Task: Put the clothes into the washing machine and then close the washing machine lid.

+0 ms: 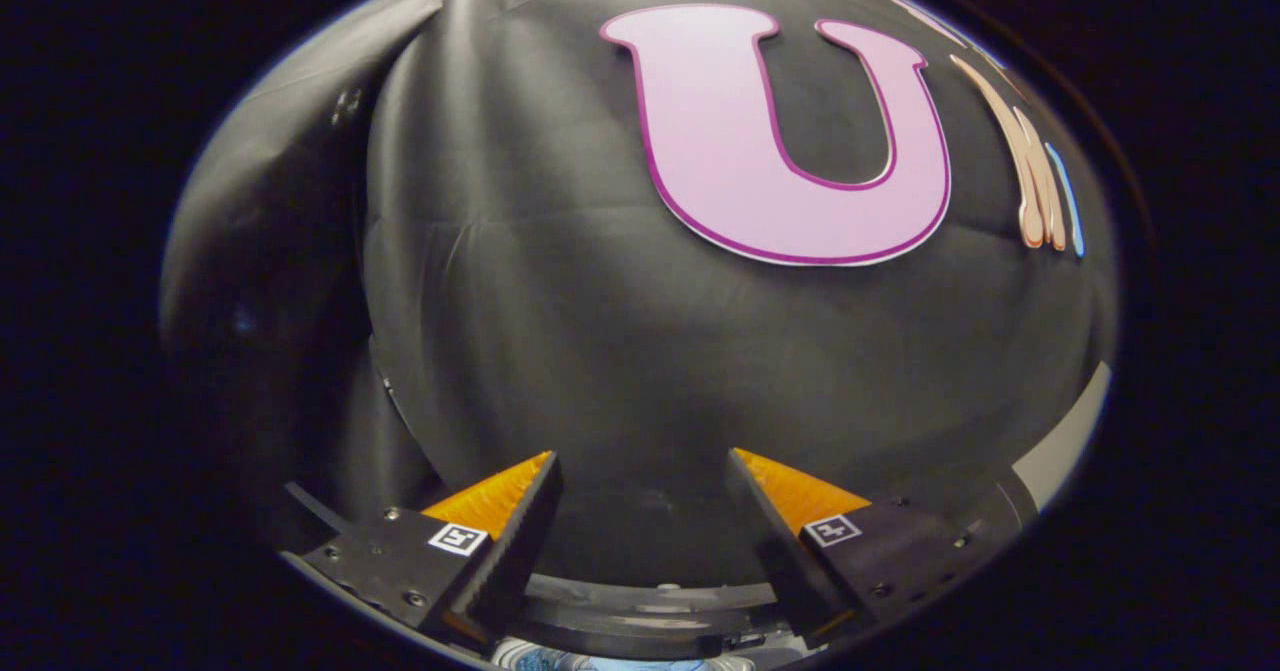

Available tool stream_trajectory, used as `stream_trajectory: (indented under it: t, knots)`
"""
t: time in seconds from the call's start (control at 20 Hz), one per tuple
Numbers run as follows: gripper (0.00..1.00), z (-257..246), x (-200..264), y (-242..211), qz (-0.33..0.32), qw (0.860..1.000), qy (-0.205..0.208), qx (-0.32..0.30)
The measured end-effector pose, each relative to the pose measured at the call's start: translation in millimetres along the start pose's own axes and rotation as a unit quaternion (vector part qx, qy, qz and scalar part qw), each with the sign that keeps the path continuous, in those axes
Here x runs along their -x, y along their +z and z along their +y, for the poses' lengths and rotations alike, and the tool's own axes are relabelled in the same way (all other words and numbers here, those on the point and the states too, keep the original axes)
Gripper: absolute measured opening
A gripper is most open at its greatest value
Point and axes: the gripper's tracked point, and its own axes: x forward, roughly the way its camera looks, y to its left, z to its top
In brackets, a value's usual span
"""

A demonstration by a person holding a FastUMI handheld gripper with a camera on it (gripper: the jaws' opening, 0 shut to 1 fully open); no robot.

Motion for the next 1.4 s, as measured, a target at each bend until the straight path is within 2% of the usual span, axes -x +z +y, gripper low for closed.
stream_trajectory:
  t: [0.3, 0.55, 0.65, 1.0, 1.25, 1.4]
  knots:
    - [1.0, -4.3, -5.5, -5.2, 0.0, 1.0, 0.018, 0.002]
    - [0.94, -5.4, 1.0, 16.3, -0.022, 0.999, 0.037, -0.027]
    - [0.97, -12.9, 8.9, 32.3, -0.043, 0.997, 0.05, -0.046]
    - [0.96, -14.3, 78.4, 66.3, -0.092, 0.994, 0.05, -0.031]
    - [0.96, -37.7, 125.8, 90.4, -0.13, 0.99, 0.043, -0.031]
    - [0.96, -65.9, 161.1, 98.8, -0.144, 0.989, 0.022, -0.014]
